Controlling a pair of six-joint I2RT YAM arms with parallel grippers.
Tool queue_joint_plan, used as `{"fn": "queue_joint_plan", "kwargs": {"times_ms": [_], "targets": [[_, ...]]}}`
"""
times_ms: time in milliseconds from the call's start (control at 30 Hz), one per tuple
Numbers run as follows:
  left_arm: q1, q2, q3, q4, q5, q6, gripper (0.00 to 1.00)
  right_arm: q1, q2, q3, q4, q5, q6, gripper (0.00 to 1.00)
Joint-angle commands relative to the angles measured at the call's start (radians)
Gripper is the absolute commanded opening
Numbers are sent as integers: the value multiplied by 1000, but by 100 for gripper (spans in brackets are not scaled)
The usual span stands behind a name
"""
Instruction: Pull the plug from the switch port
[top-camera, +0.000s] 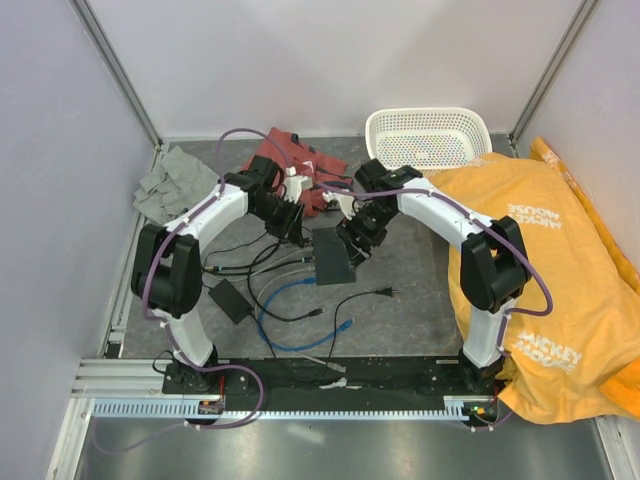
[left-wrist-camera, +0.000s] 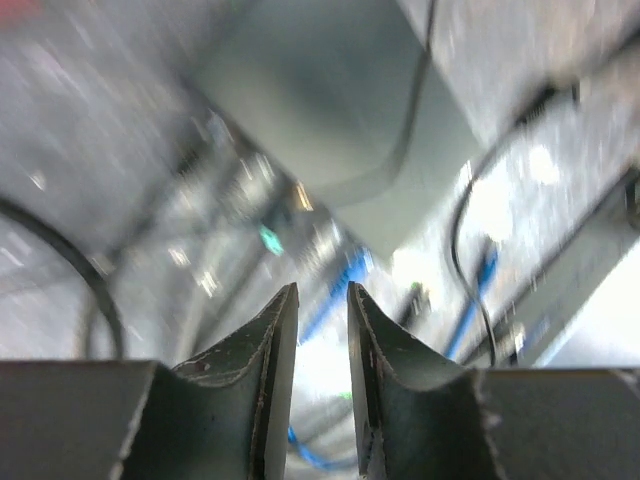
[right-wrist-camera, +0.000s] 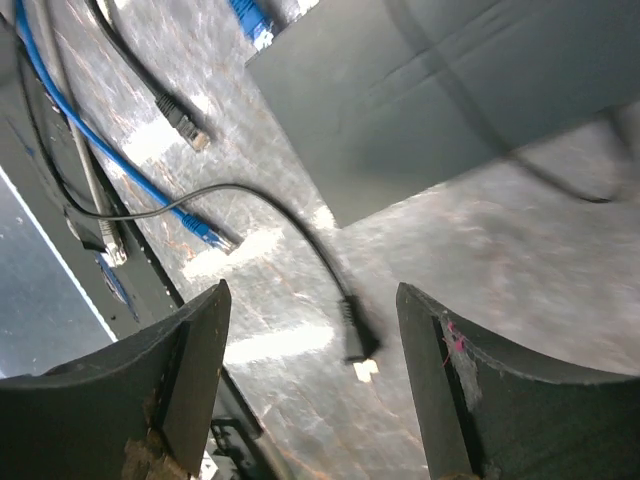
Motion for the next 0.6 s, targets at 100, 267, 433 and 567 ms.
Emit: {"fn": "queue_joint_plan", "kwargs": {"times_ms": [100,267,433,567], "targets": [[28,-197,-22,-155,37,158,33,-160,-17,226,-9,-180,-125,75],[31,-222,18,32,0,95,27,-180,7,195,230,16,47,73],[40,-60,88,204,29,-165,15,-182,68,259,248,128,114,72],[-7,15,67,313,52,-244,2,-182,100,235,242,135,84,72]]}}
